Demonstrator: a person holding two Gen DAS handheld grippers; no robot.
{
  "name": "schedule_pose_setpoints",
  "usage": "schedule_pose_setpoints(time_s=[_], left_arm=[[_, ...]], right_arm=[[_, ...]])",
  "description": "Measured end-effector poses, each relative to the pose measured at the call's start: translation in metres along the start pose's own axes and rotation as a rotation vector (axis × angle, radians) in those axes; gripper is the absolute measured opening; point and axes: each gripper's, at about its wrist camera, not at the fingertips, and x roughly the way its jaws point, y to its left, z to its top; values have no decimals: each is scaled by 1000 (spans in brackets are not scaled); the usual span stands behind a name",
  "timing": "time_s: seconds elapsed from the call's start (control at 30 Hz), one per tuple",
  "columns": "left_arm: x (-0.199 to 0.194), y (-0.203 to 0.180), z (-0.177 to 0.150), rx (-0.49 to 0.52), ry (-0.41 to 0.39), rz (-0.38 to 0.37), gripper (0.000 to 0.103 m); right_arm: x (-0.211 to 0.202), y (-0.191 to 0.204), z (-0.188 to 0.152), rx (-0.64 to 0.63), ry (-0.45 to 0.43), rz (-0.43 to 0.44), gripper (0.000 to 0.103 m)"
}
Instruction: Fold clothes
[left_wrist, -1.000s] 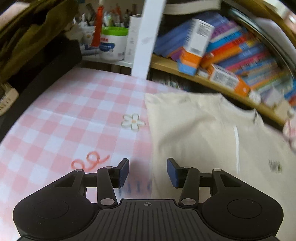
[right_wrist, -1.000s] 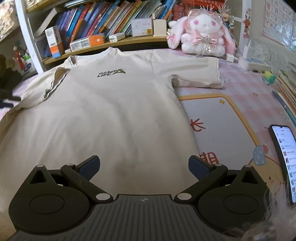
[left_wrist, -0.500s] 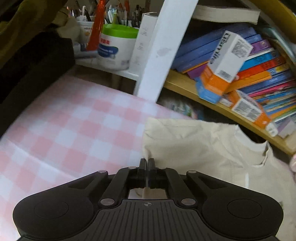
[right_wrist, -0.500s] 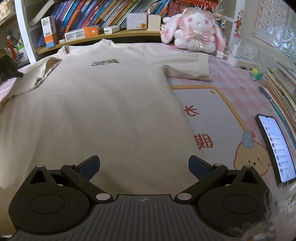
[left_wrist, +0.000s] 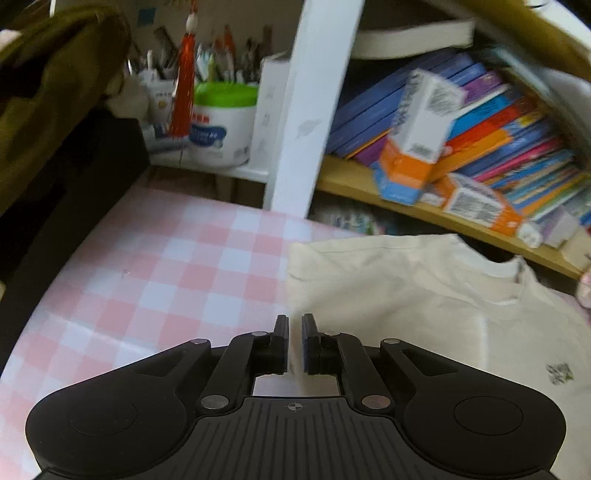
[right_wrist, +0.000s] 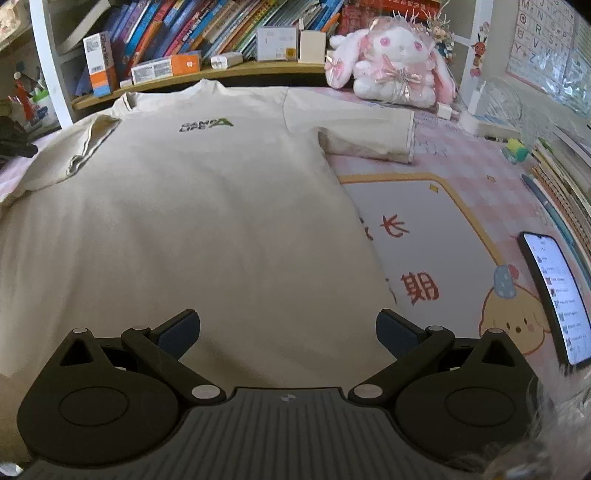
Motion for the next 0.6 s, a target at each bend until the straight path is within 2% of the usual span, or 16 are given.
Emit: schedule_pose_setpoints(time_s=[0.07,0.13,0.2,0.27,0.33,0.43,0.6], left_arm=[[-19,-7,-13,4,-10,-8,21],[-37,-14,-28,6,-19,-8,44],[-55,-21,-45,8,-26,3,54],[-73,-32,-62,14,-24,12,58],[-88,-43,-78,24,-20,29,67],[-106,-59,-103,38,-2,45,74],[-130,-94,-141,80,24,63,81]], right_arm=[[2,-5,3,5,-7,11,103],[4,-9,6,6,-14,26,103],[6,-14,11,4,-25,46,103],[9,-19,15,-2,-37,69,103],[11,-24,19,-7,-47,91,103],[16,-34,25,-8,-58,119,103],[29,-56,38,-6,-70,145,103]])
